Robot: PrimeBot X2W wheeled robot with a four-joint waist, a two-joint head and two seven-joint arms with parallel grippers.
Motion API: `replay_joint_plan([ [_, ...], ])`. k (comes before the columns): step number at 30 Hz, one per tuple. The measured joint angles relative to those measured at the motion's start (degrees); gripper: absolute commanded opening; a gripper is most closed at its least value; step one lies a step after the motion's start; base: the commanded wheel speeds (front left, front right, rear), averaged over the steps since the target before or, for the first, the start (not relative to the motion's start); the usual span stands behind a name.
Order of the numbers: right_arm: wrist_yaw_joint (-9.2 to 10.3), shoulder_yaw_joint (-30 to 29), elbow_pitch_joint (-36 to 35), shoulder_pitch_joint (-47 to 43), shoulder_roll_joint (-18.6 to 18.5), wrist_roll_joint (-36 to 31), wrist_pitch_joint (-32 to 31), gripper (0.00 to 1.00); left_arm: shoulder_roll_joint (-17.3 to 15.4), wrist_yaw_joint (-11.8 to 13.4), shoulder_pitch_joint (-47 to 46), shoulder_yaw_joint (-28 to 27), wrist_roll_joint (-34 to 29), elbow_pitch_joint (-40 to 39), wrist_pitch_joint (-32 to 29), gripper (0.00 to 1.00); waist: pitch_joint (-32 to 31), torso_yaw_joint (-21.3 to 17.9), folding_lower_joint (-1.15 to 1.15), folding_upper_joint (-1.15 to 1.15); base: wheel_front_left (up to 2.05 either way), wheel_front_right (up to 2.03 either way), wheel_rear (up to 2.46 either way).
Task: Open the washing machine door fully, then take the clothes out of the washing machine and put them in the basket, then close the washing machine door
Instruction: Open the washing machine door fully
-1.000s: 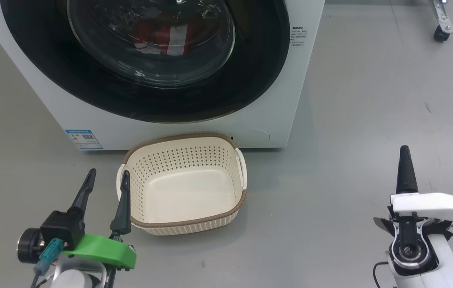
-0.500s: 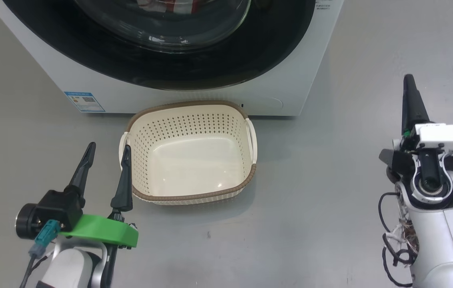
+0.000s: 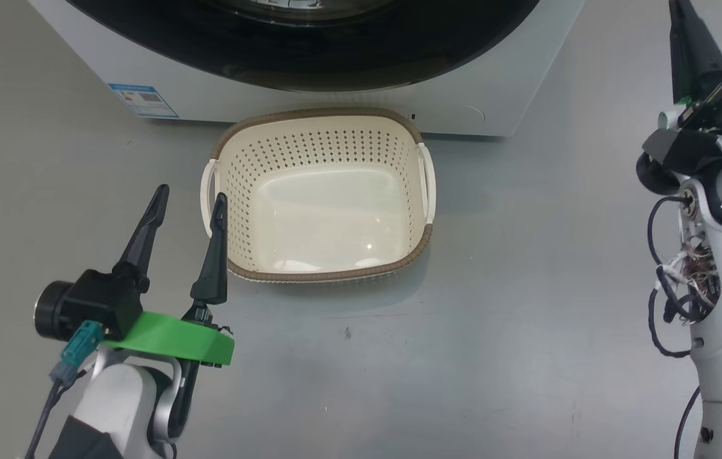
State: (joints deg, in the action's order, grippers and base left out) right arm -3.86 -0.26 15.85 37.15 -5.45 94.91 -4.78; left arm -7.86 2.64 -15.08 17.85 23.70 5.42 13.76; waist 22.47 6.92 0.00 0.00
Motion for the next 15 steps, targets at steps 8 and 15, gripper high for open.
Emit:
replay_joint_plan([
  [8, 2.02, 0.53, 3.47, 8.32, -3.18, 1.85, -6.46, 0.00, 0.66, -0.92, -2.05, 0.99, -0.36, 0.07, 0.01, 1.00, 3.06, 1.76, 0.00, 0.00, 0.00, 0.00, 0.00],
  [15, 3.54, 3.05, 6.42, 13.74, -5.09, 1.81, -11.07, 0.00, 0.91, -1.42, -2.87, 1.13, -0.74, 0.94, 0.02, 1.00, 4.34, 2.86, 0.00, 0.00, 0.00, 0.00, 0.00],
])
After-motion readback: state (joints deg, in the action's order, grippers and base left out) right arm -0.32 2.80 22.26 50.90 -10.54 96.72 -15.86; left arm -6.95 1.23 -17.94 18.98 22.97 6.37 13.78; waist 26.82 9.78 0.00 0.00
